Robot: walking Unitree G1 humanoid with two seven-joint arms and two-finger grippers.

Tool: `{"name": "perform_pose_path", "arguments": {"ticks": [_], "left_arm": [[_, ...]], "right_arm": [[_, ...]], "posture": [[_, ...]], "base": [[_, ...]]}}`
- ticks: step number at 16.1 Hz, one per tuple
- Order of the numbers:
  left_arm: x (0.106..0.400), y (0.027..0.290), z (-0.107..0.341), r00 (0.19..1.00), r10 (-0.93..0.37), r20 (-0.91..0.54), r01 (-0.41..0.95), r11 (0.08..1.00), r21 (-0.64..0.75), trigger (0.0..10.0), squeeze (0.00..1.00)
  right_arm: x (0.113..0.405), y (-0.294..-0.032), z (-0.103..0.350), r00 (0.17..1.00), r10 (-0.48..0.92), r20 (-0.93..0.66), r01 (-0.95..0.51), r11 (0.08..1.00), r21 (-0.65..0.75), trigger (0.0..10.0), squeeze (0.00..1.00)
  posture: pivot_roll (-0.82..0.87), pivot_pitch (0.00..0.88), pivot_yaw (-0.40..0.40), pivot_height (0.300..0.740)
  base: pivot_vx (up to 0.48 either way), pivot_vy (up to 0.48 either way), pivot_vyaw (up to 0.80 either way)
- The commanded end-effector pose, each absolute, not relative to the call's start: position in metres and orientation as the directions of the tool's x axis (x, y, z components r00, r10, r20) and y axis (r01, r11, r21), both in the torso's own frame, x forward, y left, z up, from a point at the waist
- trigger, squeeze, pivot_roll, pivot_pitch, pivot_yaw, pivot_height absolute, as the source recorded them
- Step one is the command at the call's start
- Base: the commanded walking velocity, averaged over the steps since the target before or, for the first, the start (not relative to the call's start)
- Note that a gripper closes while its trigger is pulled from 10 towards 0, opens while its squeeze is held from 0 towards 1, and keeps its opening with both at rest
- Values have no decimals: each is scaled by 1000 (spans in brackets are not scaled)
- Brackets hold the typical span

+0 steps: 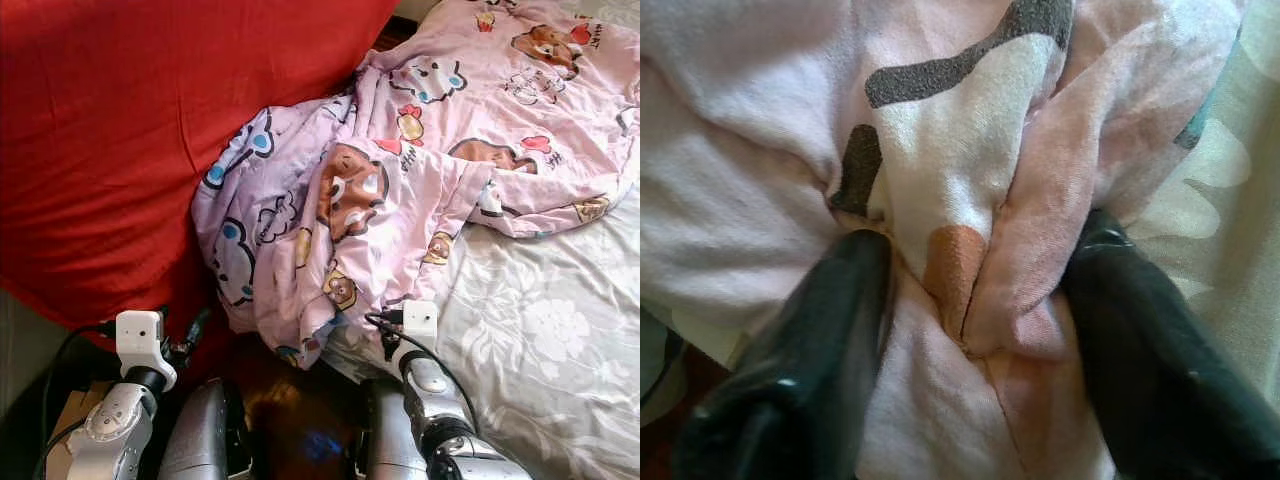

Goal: Clean up the room

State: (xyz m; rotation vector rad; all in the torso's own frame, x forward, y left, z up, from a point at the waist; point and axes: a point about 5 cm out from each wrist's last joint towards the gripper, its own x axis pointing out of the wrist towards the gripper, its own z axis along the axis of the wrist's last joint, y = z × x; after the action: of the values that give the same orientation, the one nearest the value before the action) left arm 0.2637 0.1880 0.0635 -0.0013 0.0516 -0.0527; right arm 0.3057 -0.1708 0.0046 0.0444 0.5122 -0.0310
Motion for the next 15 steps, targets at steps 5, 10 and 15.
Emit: {"name": "perform_pose_path", "arguments": {"ticks": [5, 10, 15], "left_arm": [[264, 188, 58, 996, -34, -77, 33, 999, -11, 10000, 0], [272, 188, 56, 996, -24, -81, 23, 1000, -18, 10000, 0], [281, 191, 46, 993, 0, -116, -2, 1000, -13, 10000, 0]], "right_arm": [[294, -166, -9, 832, 11, -554, 11, 999, 35, 0, 0], [300, -162, -3, 846, 24, -533, -1, 999, 42, 0, 0], [306, -163, 4, 870, 22, -493, 6, 998, 55, 0, 0]], "posture": [[14, 232, -5, 595], [6, 194, -16, 595], [-20, 138, -18, 595]], "base": [[0, 0, 0], [0, 0, 0], [0, 0, 0]]}}
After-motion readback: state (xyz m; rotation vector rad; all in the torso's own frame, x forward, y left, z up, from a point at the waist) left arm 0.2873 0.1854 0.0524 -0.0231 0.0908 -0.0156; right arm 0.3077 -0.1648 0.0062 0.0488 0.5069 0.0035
